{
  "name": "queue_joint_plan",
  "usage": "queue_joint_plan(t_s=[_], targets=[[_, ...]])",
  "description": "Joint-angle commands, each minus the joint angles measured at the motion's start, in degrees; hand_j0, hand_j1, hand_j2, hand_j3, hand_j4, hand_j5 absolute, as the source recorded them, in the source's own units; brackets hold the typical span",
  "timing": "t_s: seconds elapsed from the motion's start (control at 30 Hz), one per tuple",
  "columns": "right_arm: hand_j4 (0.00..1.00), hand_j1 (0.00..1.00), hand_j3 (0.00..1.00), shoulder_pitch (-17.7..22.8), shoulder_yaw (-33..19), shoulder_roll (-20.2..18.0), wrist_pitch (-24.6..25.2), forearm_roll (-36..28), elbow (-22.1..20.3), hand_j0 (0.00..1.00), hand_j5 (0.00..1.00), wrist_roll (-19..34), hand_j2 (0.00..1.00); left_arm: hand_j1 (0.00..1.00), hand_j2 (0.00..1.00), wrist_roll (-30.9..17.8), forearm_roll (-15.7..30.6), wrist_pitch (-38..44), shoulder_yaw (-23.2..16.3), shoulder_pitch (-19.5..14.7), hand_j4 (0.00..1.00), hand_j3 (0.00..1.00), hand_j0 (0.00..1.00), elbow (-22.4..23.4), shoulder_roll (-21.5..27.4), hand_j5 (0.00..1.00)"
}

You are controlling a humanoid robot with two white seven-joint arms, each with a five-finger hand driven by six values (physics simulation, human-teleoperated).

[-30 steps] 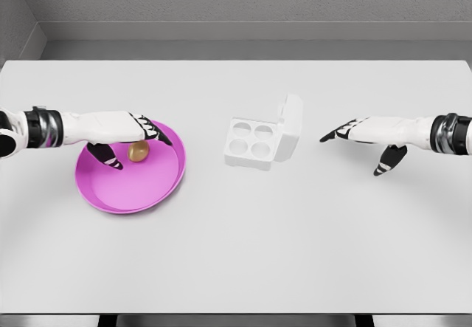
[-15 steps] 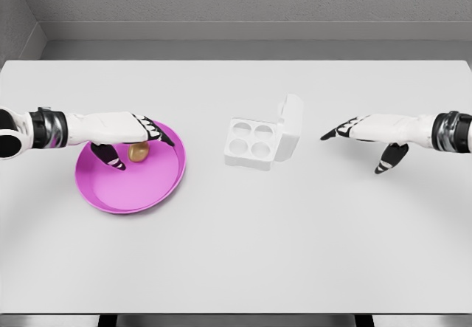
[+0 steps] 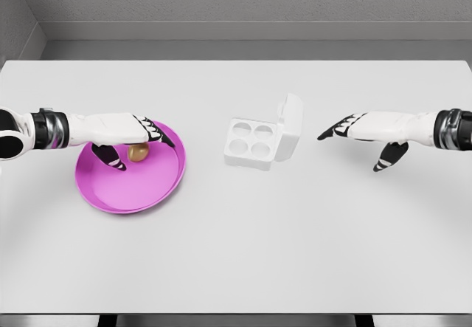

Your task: Pack egg into the box and close the box lid

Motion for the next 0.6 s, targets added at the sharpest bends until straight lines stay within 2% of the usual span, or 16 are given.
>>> queue_joint_plan(t_s=[0.0, 0.1, 0.27, 0.47, 0.53, 0.57], targets=[[1.00, 1.00, 1.00, 0.00, -0.10, -0.42, 0.11, -0.23, 0.05, 1.00, 1.00, -0.02, 1.00, 0.94, 0.94, 0.02, 0.11, 0.14, 0.06, 0.00, 0.94, 0.94, 0.94, 0.04, -0.11, 0.94], [1.00, 1.00, 1.00, 0.09, -0.10, -0.42, 0.11, -0.23, 0.05, 1.00, 1.00, -0.02, 1.00, 0.93, 0.93, 0.02, 0.11, 0.14, 0.06, 0.09, 0.93, 0.93, 0.93, 0.04, -0.11, 0.93], [1.00, 1.00, 1.00, 0.18, -0.10, -0.33, 0.11, -0.23, 0.05, 1.00, 1.00, -0.02, 1.00, 0.78, 0.78, 0.02, 0.11, 0.14, 0.06, 0.09, 0.78, 0.78, 0.78, 0.04, -0.11, 0.78], [1.00, 1.00, 1.00, 0.26, -0.01, -0.42, 0.11, -0.23, 0.23, 1.00, 1.00, -0.02, 1.00, 0.74, 0.74, 0.02, 0.11, 0.14, 0.06, 0.53, 0.74, 0.74, 0.74, 0.48, -0.03, 0.74], [1.00, 1.00, 1.00, 0.35, -0.01, -0.33, 0.11, -0.23, 0.40, 1.00, 1.00, -0.02, 1.00, 0.71, 0.71, 0.02, 0.11, 0.14, 0.06, 0.53, 0.71, 0.71, 0.71, 0.56, 0.06, 0.71], [1.00, 1.00, 1.00, 0.35, -0.01, -0.42, 0.11, -0.23, 0.40, 1.00, 1.00, -0.02, 1.00, 0.66, 0.66, 0.02, 0.20, 0.14, 0.06, 0.53, 0.66, 0.66, 0.66, 0.56, 0.06, 0.66]])
